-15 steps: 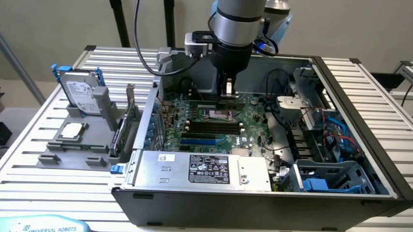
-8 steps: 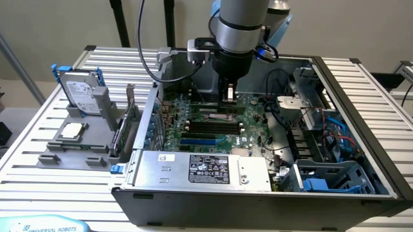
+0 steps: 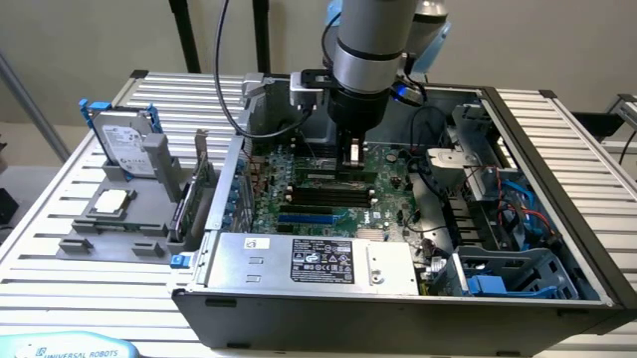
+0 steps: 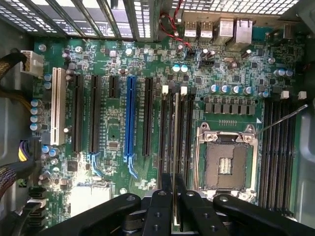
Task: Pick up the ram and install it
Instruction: 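Insert the ram into the slot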
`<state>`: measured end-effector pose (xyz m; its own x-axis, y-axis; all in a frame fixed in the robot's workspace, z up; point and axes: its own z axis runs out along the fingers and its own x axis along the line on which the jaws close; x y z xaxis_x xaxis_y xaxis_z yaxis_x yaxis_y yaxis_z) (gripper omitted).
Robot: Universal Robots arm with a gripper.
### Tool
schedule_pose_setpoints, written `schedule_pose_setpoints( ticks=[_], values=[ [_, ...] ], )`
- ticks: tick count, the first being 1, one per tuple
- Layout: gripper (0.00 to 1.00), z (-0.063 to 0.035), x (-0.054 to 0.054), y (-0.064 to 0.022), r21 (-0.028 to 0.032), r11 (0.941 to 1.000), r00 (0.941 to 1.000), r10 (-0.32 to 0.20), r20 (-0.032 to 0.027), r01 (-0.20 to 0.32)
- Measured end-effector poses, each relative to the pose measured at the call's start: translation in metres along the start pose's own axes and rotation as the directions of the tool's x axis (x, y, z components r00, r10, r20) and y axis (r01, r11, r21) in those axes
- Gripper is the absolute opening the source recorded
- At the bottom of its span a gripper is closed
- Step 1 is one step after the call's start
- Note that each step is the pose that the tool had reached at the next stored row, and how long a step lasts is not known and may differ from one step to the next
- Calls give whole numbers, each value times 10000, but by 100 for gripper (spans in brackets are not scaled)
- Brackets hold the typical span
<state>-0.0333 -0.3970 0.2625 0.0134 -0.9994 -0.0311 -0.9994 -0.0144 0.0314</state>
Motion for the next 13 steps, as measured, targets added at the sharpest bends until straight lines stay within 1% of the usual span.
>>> schedule_pose_setpoints(
  ticks=[13],
  values=[
    [14, 236, 36, -2, 0, 10000, 10000, 0, 0, 0]
  ],
)
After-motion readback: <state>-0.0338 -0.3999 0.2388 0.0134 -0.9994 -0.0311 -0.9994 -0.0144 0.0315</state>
